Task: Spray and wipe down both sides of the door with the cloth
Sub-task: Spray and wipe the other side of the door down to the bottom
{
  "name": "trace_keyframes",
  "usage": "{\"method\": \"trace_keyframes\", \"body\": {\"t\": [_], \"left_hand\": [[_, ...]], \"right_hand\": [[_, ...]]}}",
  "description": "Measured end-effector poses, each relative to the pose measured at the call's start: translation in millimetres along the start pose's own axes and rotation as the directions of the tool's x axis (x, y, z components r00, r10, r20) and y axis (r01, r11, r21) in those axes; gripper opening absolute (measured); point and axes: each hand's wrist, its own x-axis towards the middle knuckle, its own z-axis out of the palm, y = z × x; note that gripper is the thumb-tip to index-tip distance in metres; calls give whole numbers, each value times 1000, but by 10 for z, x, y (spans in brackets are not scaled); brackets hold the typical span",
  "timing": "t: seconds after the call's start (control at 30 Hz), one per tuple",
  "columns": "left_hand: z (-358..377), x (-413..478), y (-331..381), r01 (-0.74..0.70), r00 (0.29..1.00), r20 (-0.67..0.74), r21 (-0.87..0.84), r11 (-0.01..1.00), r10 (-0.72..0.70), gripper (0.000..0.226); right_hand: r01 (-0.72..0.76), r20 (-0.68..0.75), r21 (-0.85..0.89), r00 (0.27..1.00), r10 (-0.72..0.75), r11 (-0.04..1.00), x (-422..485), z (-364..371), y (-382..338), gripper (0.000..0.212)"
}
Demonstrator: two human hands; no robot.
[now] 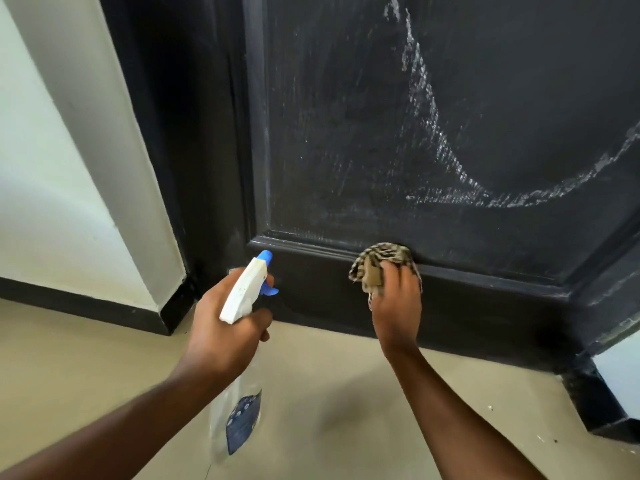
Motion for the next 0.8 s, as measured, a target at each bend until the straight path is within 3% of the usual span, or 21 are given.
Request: {"method": "trace_keyframes", "body": {"t": [0.07, 0.13, 0.27, 0.33, 0.43, 0.6, 0.8], "left_hand": [[-45, 85, 51, -12, 1000, -11, -2, 1000, 12, 59], [-99, 190, 120, -41, 999, -13, 11, 999, 41, 52], [-256, 413, 343, -119, 993, -19, 33, 992, 119, 44], [-308, 482, 463, -186, 982, -27, 62, 981, 188, 45], [-350, 553, 617, -259, 964, -36, 95, 961, 263, 48], [-350, 643, 750, -281, 958, -31, 106, 954, 286, 41], [-288, 757, 891, -320, 947, 17, 75, 944, 320, 27]], "right_hand": [[247, -31, -80, 968, -250, 966, 238, 9, -178, 34], [456, -26, -91, 888, -460, 885, 522, -35, -463, 32], [701, 44, -131, 710, -703, 701, 873, -114, -983, 19], [728, 102, -179, 682, -724, 661, 923, -96, -1105, 21], [712, 149, -206, 701, -697, 672, 865, -83, -1149, 33], [731, 306, -238, 681, -665, 640, 760, -155, -1086, 45], [673, 393, -250, 728, -562, 696, 710, -244, -1072, 60]]}}
